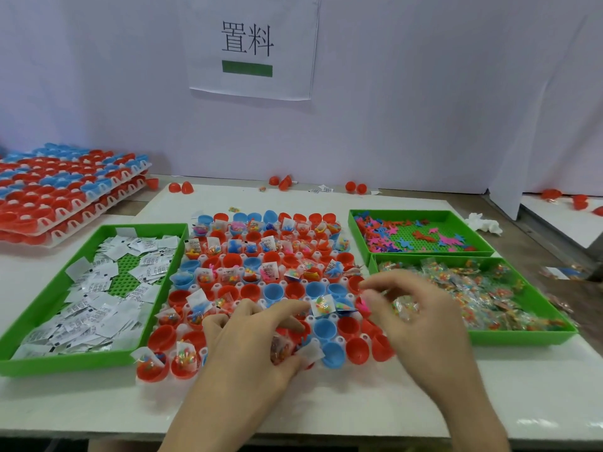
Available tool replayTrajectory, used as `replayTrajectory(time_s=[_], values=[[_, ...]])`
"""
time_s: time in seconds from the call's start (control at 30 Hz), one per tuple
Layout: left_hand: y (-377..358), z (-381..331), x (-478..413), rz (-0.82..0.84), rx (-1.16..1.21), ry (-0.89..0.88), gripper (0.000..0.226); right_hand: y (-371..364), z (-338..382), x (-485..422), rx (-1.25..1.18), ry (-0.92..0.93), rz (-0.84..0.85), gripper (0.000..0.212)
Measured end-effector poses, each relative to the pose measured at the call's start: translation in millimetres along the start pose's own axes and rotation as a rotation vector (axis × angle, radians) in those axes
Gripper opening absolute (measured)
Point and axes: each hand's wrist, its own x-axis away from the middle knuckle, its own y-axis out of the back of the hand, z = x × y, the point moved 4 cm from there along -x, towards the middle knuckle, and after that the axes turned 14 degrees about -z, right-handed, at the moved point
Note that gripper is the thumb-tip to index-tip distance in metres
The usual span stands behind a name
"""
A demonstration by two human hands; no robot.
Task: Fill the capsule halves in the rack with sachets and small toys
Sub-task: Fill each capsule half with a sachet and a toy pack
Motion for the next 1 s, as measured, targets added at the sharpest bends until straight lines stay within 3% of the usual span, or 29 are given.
replayTrajectory(time_s=[0.13,0.33,0.47,0.57,0.63,0.7,0.8,0.9,1.0], values=[[11,-9,0,-0.119,0.064,0.030,0.042,30,-46,-14,0.128,-0.158,-0.139,0.022],[40,1,-1,-0.412,0.275,0.124,0.024,25,-81,-37,0.291,-0.247,0.026,0.030],[65,29,-5,-0.476,0.268,0.192,0.027,4,-88,-48,0.403,-0.252,0.186,0.028],[92,59,-22,-0.530,0.163,0.225,0.028,0,-90,-49,0.393,-0.279,0.129,0.015],[102,90,-42,-0.494,0.075,0.292,0.026,2,-92,-48,0.390,-0.284,0.077,0.018],[100,121,-60,-0.328,-0.082,0.387,0.021,3,-95,-47,0.364,-0.287,0.040,0.020],[80,151,-65,-0.116,-0.207,0.472,0.034,6,-97,-47,0.284,-0.299,-0.038,0.023],[74,156,-63,-0.226,-0.191,0.458,0.010,12,-98,-47,0.211,-0.287,-0.138,0.020],[74,154,-62,-0.264,-0.168,0.439,0.014,21,-101,-45,0.135,-0.284,-0.249,0.017]])
